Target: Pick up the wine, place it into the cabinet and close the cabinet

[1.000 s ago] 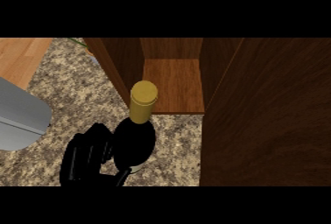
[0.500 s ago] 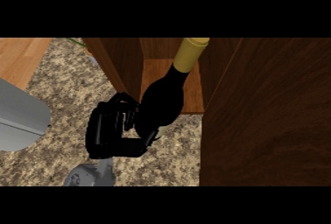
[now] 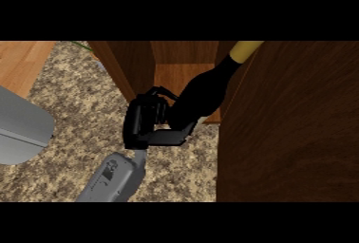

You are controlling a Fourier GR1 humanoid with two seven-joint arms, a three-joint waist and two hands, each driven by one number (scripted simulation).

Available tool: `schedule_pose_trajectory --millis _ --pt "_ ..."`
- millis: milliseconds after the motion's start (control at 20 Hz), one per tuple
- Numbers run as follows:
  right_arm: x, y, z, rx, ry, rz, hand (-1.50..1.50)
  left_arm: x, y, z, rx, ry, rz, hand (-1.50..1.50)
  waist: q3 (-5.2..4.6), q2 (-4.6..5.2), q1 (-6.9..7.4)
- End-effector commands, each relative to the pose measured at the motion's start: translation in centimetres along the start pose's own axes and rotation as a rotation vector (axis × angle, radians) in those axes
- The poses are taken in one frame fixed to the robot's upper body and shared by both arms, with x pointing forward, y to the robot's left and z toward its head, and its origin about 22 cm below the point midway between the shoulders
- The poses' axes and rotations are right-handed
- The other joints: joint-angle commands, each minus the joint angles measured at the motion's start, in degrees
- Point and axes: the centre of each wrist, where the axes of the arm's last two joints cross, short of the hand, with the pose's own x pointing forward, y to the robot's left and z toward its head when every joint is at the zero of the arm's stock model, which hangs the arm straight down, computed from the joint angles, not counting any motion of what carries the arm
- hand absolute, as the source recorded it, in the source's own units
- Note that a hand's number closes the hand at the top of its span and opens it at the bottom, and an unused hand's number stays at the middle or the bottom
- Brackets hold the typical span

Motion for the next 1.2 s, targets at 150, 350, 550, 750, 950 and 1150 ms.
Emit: schedule_pose_trajectory --millis 150,350,550,750,950,1150 --pt "0.0 0.3 0.7 0.012 -0.001 0.01 -1.5 -1.6 -2.1 -0.3 0.025 0.039 -0.038 1.5 0.0 -0.05 0.03" --pt "0.1 -0.2 0.4 0.017 -0.002 -0.005 -1.5 -2.9 -1.7 -0.7 0.056 0.071 -0.009 1.5 -0.01 -0.03 -0.02" --pt "-2.1 -0.1 1.1 0.012 0.011 0.004 -1.5 -5.3 -1.0 -0.1 0.09 0.05 -0.044 1.5 -0.01 0.05 -0.29" --pt "-0.8 -0.7 0.3 0.017 0.0 -0.004 -1.5 -7.7 -0.6 1.9 0.104 0.096 -0.048 1.5 -0.03 0.14 -0.66" --pt "0.9 -0.9 1.1 0.009 0.005 -0.008 -1.5 -7.7 -0.2 1.1 0.107 0.103 -0.046 1.5 -0.02 0.03 -0.3" --pt "0.0 -1.8 -0.7 0.017 -0.024 -0.025 -1.5 -9.1 2.2 0.1 0.149 0.091 0.015 1.5 -0.04 0.24 -0.53"
